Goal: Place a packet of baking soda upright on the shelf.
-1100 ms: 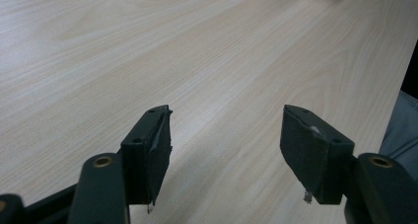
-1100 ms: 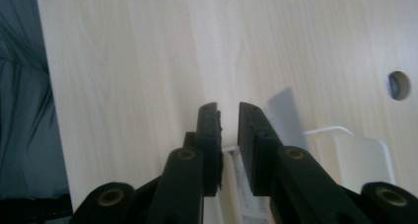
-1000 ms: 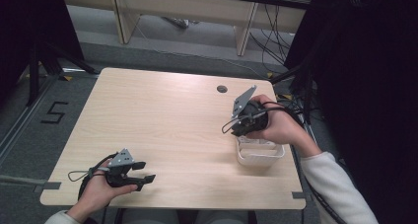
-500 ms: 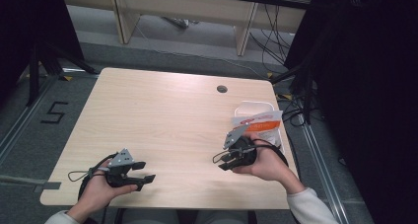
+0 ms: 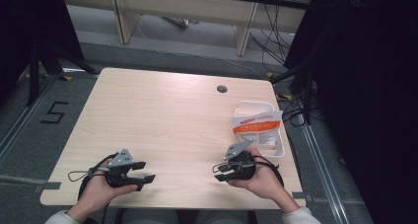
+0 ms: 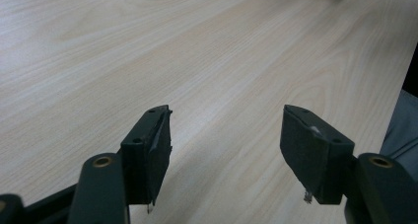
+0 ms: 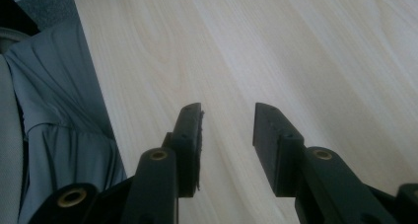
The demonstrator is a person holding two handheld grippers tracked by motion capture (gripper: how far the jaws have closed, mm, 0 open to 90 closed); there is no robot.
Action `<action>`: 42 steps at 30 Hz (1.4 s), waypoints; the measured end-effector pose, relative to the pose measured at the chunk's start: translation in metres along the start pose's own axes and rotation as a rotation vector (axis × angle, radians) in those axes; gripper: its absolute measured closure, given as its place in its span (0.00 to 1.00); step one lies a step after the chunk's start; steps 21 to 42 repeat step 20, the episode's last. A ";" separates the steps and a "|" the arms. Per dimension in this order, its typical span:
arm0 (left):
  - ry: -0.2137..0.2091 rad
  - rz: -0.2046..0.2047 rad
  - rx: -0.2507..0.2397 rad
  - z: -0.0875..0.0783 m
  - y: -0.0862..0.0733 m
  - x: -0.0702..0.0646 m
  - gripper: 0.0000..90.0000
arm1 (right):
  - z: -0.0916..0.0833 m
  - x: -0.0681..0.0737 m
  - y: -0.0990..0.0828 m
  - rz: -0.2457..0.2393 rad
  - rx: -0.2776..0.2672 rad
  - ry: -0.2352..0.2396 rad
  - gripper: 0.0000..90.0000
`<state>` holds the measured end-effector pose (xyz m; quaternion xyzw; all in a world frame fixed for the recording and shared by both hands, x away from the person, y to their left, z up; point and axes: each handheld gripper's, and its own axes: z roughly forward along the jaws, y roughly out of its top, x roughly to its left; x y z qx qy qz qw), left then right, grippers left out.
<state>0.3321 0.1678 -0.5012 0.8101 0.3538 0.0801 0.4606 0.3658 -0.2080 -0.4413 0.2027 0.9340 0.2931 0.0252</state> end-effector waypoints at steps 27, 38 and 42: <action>-0.001 -0.015 -0.010 0.001 0.000 -0.001 0.39 | 0.008 0.015 -0.027 0.072 -0.148 -0.083 0.66; -0.001 -0.015 -0.010 0.001 0.000 -0.001 0.39 | 0.008 0.015 -0.027 0.072 -0.148 -0.083 0.66; -0.001 -0.015 -0.010 0.001 0.000 -0.001 0.39 | 0.008 0.015 -0.027 0.072 -0.148 -0.083 0.66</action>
